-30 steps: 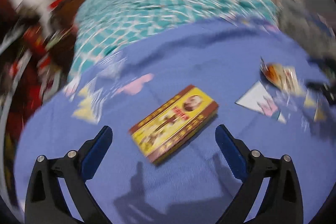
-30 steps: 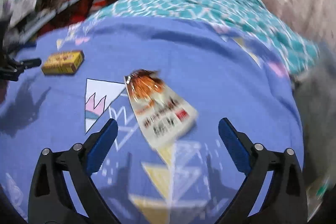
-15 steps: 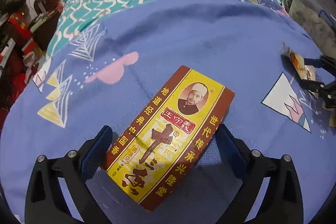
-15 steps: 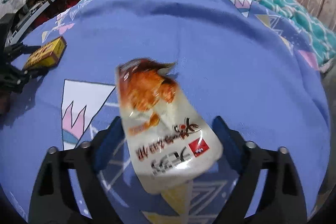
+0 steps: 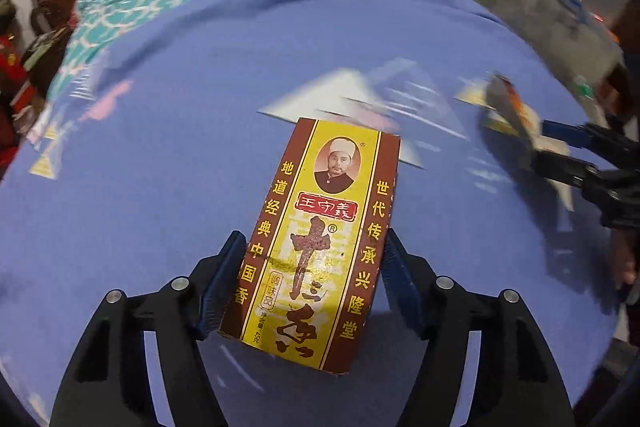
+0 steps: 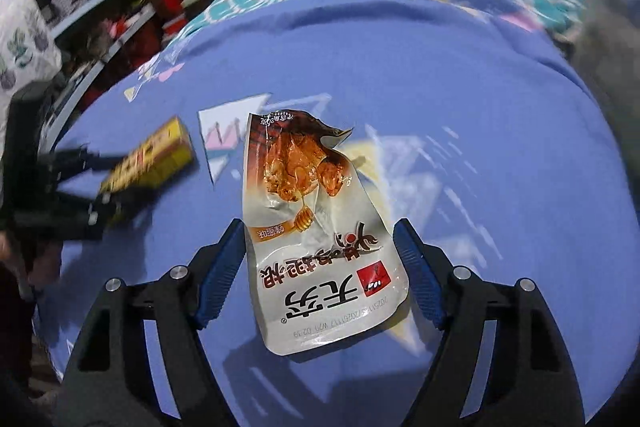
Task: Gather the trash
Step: 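Carry the spice box and wrapper to the bin and release both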
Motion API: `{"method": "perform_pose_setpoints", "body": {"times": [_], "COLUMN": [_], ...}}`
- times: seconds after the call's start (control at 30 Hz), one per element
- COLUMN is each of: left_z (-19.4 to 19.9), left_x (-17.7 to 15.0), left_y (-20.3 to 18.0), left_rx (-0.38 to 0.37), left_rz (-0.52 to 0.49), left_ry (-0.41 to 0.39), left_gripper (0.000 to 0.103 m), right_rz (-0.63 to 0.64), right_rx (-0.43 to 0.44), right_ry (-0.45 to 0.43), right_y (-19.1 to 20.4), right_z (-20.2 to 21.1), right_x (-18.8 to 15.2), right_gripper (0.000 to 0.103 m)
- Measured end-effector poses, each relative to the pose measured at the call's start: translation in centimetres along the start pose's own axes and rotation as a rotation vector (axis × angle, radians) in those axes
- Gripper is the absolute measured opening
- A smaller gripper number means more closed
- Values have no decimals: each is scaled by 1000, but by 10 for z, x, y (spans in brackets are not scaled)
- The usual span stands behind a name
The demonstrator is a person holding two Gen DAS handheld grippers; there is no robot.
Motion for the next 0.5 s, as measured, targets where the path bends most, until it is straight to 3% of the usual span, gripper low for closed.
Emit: {"method": "perform_pose_setpoints", "body": {"times": [0.2,0.37,0.5], "left_z": [3,-4,-9], "left_x": [-12,-4,23], "left_y": [-93,-153,-200], "left_rx": [-237,-322,-397], "left_rz": [-34,-91,-129], "left_ry": [5,32,56], "left_gripper": [64,64,64], "right_rz": [-174,-267,-354], "right_rx": [37,18,1], "right_ry": [-64,-133,-211], "right_y": [-42,-86,-131], "right_z": [38,69,100], "right_x": [-51,-82,-100], "right_gripper": [75,75,75]}}
Point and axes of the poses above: each gripper's, at about its wrist camera, not at the fingertips, and z roughly against the way its jaws point, y to its left, x to its top, the point moved 2 cm from there along -z, roughly the way its jaws point, and after that the axes turned 6 degrees about y, right-handed, at the moved point
